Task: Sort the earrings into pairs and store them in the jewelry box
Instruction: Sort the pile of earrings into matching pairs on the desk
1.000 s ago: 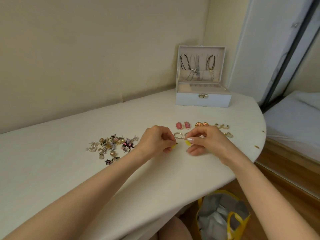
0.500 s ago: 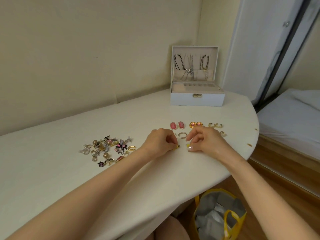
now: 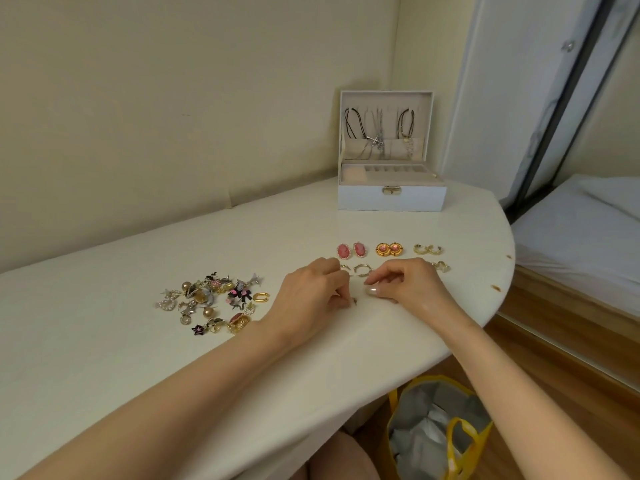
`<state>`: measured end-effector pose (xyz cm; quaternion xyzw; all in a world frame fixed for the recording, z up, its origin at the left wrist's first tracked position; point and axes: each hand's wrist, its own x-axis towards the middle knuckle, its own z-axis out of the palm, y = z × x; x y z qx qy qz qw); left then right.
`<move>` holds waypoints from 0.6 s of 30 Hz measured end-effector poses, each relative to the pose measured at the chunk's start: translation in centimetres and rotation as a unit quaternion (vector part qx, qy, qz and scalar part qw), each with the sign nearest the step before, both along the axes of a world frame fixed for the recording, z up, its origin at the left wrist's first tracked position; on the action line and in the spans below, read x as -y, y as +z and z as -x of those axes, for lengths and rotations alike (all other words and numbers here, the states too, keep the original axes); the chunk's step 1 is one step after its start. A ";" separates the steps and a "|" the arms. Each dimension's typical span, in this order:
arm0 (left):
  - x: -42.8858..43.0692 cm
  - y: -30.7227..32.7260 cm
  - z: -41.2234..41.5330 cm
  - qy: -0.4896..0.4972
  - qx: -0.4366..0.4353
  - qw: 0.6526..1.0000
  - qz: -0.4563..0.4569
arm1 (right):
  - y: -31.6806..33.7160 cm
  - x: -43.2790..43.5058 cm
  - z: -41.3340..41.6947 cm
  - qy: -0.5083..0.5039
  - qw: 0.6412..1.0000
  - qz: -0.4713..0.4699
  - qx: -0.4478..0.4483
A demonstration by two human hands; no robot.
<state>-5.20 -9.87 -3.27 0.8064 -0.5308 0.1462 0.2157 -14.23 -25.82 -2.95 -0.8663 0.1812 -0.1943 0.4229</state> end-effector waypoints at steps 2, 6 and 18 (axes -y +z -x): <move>-0.2 0.1 -0.3 0.003 -0.044 0.999 0.017 | 0.0 0.1 0.1 0.008 1.000 -0.024 -0.001; 0.2 0.5 -0.8 0.003 -0.116 0.993 0.008 | 0.1 0.1 0.1 0.013 0.999 -0.034 -0.005; 1.9 0.9 -0.6 0.058 -0.189 0.979 -0.056 | -0.3 -0.1 -0.2 -0.004 1.000 -0.027 0.012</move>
